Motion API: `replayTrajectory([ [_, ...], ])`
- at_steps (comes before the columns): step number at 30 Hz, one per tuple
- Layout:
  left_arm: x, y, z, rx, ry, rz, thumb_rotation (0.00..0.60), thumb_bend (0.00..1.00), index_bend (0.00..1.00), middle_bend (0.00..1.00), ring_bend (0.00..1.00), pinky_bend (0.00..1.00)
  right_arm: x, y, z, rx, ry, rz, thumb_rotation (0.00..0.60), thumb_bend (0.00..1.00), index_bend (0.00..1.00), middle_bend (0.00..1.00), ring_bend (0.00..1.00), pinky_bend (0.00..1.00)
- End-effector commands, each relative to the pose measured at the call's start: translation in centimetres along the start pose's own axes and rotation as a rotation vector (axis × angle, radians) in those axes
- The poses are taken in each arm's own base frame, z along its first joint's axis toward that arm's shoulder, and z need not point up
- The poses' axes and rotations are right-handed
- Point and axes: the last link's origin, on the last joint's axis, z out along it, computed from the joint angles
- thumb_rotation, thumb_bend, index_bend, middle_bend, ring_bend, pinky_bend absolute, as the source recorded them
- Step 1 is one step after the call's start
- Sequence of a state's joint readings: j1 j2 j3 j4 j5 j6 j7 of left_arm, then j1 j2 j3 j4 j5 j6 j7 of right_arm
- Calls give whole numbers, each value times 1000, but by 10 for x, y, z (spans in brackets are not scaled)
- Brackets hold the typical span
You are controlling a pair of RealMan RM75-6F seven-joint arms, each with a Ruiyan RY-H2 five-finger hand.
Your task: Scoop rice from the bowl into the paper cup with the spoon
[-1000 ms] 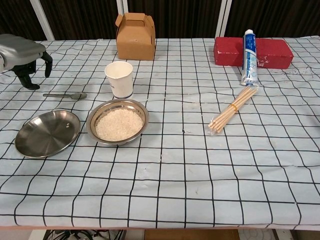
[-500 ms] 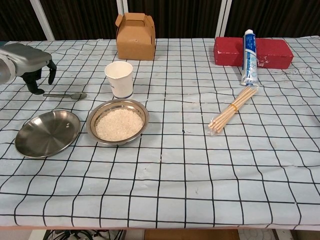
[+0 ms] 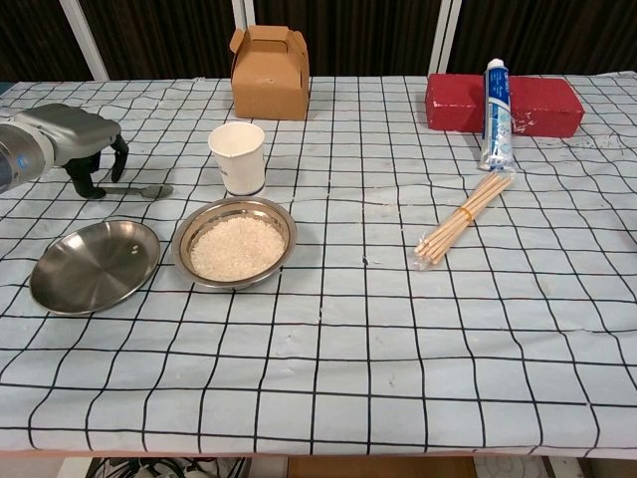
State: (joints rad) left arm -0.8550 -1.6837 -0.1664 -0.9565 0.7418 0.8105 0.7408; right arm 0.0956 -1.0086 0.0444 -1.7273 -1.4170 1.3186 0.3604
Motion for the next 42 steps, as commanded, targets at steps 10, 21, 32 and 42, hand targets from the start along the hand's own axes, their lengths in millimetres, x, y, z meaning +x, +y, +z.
replayTrajectory([
  [10,-1,2,1,-6,-3,-4,600,338,520,1000,1000,1000,0,0,0,1,1,6,600,170,0,0,0,176],
  [21,-3,2,1,-4,-9,-8,600,364,529,1000,1000,1000,1,0,0,1,3,9,600,171,0,0,0,176],
  [32,-4,3,2,-5,-10,-12,600,375,550,1000,1000,1000,1,0,-1,6,4,13,600,171,0,0,0,176],
  [42,2,4,0,-13,15,-16,600,382,566,1000,1000,1000,1,0,-1,6,4,16,600,170,0,0,0,176],
])
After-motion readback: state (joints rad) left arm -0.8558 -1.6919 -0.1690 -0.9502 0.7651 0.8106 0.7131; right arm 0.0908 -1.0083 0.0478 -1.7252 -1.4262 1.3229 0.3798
